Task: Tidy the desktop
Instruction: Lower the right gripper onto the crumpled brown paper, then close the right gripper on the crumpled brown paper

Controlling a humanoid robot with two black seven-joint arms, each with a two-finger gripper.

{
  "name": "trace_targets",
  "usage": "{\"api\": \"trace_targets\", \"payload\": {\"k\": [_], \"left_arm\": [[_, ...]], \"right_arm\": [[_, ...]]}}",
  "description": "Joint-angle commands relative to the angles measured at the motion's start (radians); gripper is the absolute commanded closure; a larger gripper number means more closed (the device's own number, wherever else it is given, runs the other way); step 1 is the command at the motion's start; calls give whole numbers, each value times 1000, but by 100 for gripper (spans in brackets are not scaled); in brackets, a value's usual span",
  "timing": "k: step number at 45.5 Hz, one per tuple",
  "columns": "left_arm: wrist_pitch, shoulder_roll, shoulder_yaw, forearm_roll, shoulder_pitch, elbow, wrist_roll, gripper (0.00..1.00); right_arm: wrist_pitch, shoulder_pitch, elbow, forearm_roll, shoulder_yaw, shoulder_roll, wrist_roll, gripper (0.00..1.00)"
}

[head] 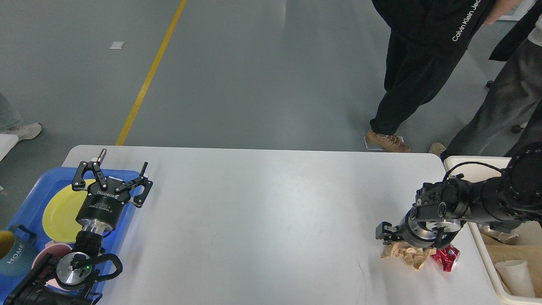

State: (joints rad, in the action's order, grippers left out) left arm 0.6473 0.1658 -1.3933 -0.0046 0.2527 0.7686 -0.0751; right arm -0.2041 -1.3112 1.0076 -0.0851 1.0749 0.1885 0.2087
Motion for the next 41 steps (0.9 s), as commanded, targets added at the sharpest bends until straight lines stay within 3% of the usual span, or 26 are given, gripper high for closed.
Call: {"api": "trace_targets", "payload": {"k": [1, 6, 8, 11, 18, 20, 41], "left_arm": [[0, 1, -1, 0, 0, 0, 0, 4], [0, 0, -1, 0, 0, 0, 0, 3], [0, 0, -1, 0, 0, 0, 0, 3], [0, 0, -1, 0, 0, 0, 0, 3], [0, 0, -1, 0, 0, 0, 0, 3], [0, 0, -1, 0, 0, 0, 0, 3], [0, 0, -1, 0, 0, 0, 0, 3]], "right_arm": [[52, 47, -40, 16, 0, -8, 0, 3], [106, 81, -47, 22, -1, -24, -2, 7], [115, 86, -47, 22, -1, -38, -2, 14], [117, 89, -46, 22, -1, -49, -2, 32], [111, 86, -34, 27, -9, -50, -3, 89], [109, 83, -32, 27, -10, -50, -5, 100], [100, 46, 6, 77, -10, -41, -3, 100]]}}
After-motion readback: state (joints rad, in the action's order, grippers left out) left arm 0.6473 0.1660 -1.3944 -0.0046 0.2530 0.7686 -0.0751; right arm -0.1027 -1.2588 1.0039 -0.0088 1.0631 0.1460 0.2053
